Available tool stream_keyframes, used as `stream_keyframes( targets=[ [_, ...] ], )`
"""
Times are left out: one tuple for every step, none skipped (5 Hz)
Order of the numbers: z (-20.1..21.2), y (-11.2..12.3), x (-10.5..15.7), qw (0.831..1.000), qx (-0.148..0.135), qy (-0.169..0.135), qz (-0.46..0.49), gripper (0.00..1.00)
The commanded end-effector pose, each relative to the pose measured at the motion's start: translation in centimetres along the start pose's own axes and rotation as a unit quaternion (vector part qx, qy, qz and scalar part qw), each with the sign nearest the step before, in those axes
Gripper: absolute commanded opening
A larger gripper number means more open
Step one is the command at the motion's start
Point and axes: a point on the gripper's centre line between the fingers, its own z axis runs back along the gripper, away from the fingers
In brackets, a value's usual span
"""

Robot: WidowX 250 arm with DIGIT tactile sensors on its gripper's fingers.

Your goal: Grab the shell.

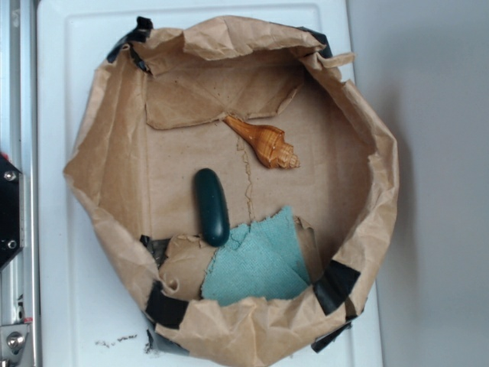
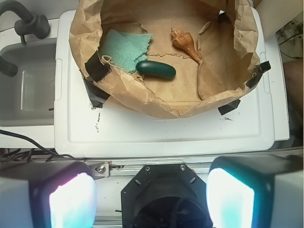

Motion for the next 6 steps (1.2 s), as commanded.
stream_keyframes(
  targets=[
    [0.0,0.0,0.0,1.000,0.000,0.000,0.000,1.00],
    [2.2,0.6,3.0,0.997,-0.051,-0.003,-0.060,1.00],
    [1.7,0.2,6.3,0.992,-0.059,0.008,-0.114,1.00],
    [0.6,0.9,8.8,0.983,-0.096,0.044,-0.149,1.00],
    [0.6,0.9,8.8,0.983,-0.096,0.044,-0.149,1.00],
    [0.6,0.9,8.8,0.983,-0.096,0.044,-0.149,1.00]
  ],
)
